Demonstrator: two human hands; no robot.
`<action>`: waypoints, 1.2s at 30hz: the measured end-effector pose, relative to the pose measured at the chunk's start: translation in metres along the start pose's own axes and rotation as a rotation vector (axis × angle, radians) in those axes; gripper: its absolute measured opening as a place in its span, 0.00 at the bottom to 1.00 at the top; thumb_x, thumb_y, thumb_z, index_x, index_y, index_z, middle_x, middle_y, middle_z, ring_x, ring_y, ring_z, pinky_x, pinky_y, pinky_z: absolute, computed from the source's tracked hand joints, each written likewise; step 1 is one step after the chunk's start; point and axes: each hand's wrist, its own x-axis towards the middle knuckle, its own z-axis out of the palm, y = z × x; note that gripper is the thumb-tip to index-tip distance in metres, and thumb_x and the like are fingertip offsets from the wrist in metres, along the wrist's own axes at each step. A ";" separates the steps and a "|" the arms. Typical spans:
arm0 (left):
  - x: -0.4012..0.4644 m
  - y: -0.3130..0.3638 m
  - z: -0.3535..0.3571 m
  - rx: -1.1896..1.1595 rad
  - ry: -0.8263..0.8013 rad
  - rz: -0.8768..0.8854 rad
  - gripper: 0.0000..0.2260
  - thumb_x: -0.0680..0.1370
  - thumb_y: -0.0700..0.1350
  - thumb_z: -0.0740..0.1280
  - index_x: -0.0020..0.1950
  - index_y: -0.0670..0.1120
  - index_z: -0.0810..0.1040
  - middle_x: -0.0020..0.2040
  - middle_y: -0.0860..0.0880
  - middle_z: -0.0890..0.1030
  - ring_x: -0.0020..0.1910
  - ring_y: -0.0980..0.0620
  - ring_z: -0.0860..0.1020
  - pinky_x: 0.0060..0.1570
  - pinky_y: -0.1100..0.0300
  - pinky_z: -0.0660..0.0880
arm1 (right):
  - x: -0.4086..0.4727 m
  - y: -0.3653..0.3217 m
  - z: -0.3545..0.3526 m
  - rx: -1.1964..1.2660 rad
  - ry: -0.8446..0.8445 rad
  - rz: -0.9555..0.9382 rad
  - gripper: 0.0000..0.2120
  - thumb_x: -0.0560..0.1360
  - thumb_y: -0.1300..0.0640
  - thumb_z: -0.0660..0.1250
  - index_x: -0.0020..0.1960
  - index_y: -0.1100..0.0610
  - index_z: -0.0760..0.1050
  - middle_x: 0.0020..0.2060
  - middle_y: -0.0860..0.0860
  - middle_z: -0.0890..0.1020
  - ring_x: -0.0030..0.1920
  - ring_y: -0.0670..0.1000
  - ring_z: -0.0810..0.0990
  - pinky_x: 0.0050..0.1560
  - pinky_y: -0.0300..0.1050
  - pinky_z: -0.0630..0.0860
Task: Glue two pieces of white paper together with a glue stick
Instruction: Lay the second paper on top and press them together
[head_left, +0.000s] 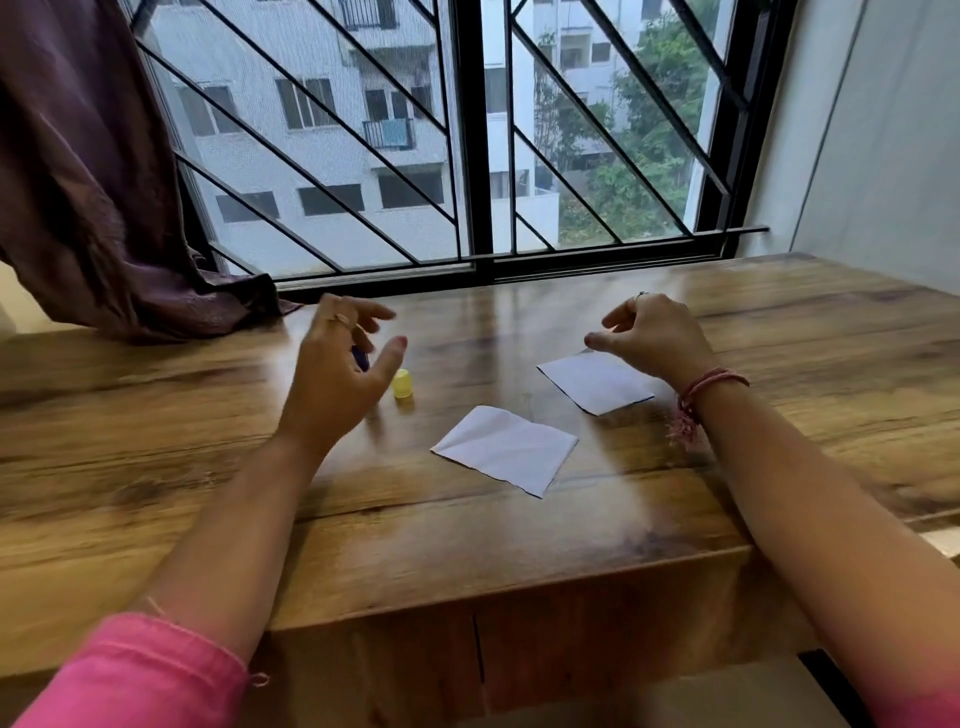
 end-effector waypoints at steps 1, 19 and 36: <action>-0.002 0.001 0.002 -0.040 -0.085 0.019 0.09 0.74 0.43 0.71 0.52 0.49 0.76 0.44 0.50 0.74 0.36 0.58 0.74 0.34 0.72 0.69 | 0.000 0.003 -0.002 -0.034 -0.027 0.015 0.19 0.67 0.48 0.75 0.48 0.62 0.81 0.45 0.56 0.84 0.48 0.56 0.81 0.50 0.47 0.76; -0.010 0.002 0.009 -0.240 -0.810 -0.051 0.11 0.79 0.44 0.63 0.57 0.49 0.83 0.35 0.58 0.74 0.38 0.61 0.74 0.41 0.72 0.67 | -0.006 0.001 -0.004 -0.160 -0.349 0.083 0.42 0.56 0.41 0.80 0.54 0.74 0.75 0.54 0.66 0.80 0.48 0.63 0.81 0.37 0.46 0.69; -0.017 0.028 0.017 -0.307 -0.910 -0.055 0.22 0.74 0.58 0.57 0.55 0.47 0.83 0.34 0.55 0.70 0.34 0.60 0.70 0.39 0.67 0.66 | 0.000 -0.001 -0.017 0.218 -0.566 0.221 0.08 0.75 0.61 0.68 0.52 0.64 0.78 0.46 0.59 0.82 0.42 0.56 0.80 0.48 0.49 0.78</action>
